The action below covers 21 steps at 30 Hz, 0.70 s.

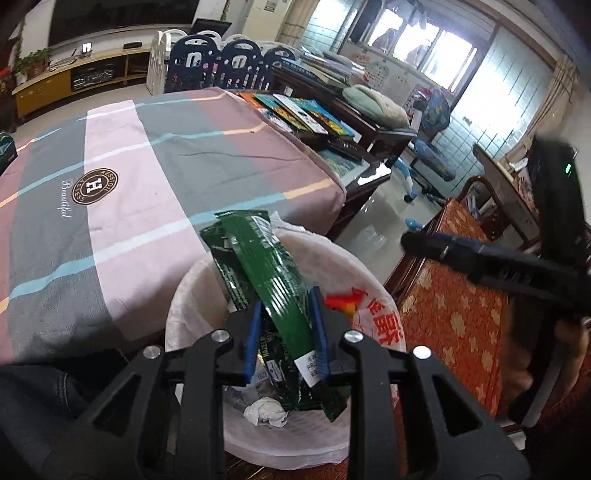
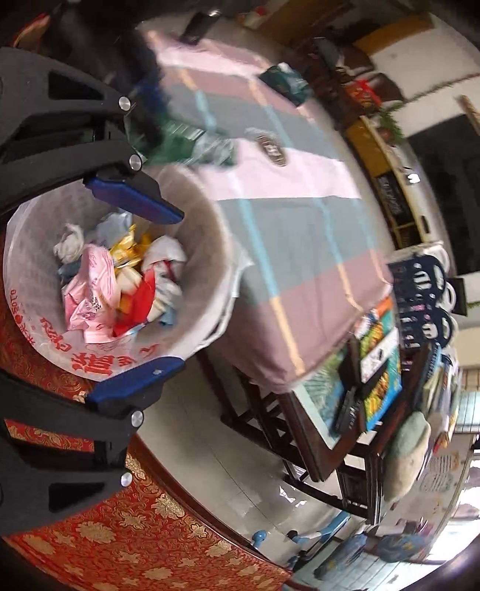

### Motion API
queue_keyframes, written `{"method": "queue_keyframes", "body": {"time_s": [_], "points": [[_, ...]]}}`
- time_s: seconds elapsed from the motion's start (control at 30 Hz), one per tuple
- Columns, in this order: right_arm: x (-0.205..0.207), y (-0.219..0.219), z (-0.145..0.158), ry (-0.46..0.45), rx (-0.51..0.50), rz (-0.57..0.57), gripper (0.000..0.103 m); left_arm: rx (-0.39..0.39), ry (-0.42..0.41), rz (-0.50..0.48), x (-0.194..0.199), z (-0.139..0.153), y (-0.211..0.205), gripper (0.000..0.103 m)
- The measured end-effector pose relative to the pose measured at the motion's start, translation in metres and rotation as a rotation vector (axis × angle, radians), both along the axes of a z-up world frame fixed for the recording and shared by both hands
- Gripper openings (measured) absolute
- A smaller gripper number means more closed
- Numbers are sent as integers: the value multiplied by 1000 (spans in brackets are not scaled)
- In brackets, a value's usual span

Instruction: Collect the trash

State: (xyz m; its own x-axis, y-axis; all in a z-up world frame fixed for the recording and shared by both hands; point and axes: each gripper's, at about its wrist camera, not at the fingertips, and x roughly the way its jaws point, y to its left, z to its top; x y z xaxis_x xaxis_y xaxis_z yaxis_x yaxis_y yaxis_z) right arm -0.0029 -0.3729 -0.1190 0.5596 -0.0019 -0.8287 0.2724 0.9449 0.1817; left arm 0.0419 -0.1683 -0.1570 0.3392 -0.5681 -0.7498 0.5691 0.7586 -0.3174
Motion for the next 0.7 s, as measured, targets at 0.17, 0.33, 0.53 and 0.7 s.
{"method": "queue_keyframes", "body": {"time_s": [0.17,0.33,0.53,0.7], "points": [[-10,-7,32,-98,11,-43,82,45,-3,10,-2,0,1,81],[-9,15,50,-87,-53,-17,91,154,-103,193,4,29,23,95],[-16,53,77,-88,-177,38,92,241,-177,412,6,78,64,98],[-28,84,109,-142,-255,64,100,234,-248,498,-14,126,93,100]]}}
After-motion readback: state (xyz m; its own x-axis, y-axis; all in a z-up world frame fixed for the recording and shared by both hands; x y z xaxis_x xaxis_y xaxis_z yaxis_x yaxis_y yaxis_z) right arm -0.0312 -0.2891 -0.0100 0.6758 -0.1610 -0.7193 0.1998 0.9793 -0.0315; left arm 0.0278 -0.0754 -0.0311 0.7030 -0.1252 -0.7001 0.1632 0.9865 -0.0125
